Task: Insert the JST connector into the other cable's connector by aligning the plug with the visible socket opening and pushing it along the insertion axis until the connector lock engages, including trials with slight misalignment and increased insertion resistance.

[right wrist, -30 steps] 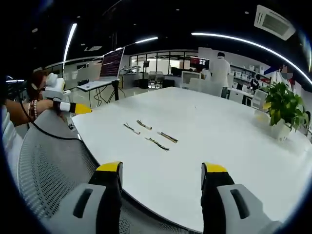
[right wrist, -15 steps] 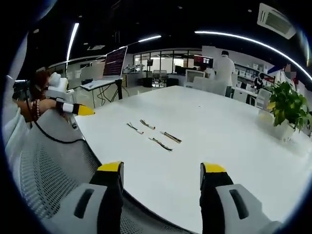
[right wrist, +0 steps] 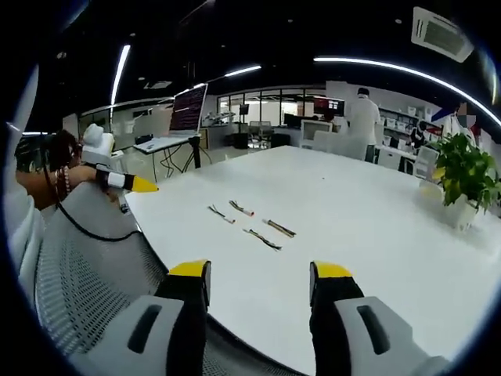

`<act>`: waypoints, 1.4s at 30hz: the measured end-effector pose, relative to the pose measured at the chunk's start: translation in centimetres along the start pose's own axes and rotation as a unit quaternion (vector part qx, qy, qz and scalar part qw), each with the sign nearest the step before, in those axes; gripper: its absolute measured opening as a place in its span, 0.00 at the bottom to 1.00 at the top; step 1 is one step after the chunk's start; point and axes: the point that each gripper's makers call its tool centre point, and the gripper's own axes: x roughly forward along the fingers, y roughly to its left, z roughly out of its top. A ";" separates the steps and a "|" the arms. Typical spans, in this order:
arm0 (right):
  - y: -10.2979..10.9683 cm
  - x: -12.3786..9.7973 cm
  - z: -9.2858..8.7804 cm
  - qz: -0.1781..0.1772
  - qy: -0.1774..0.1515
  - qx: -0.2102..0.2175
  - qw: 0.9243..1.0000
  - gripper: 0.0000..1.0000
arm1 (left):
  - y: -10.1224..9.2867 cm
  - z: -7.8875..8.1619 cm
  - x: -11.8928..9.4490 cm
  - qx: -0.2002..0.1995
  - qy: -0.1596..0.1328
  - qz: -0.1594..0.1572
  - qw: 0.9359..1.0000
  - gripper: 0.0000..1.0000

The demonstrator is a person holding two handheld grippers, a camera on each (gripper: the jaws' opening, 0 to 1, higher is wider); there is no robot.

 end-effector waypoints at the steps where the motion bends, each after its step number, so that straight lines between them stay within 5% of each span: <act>1: -0.2 0.0 0.2 -0.005 -0.004 0.001 1.000 0.52 | 0.0 0.0 0.0 0.001 0.002 0.001 1.000 0.83; 9: -0.6 -0.3 0.2 -0.001 -0.006 0.013 1.000 0.56 | -0.3 -0.2 0.1 -0.019 0.014 -0.014 1.000 0.83; 15: 0.4 -0.5 0.2 0.053 -0.003 0.043 0.998 0.59 | 0.0 1.2 -0.1 0.017 0.013 -0.005 1.000 0.89; 28: -2.8 0.4 3.0 0.037 -0.026 0.087 0.995 0.58 | 0.7 4.4 2.2 0.026 0.007 -0.047 0.999 0.90; 36: -3.4 1.0 3.2 0.046 -0.027 0.140 0.989 0.57 | 0.5 5.0 4.2 0.021 0.004 -0.062 0.998 0.91; 42: -3.9 2.0 3.5 0.046 -0.019 0.132 0.990 0.57 | 0.2 5.0 5.2 0.018 0.014 -0.075 0.997 0.94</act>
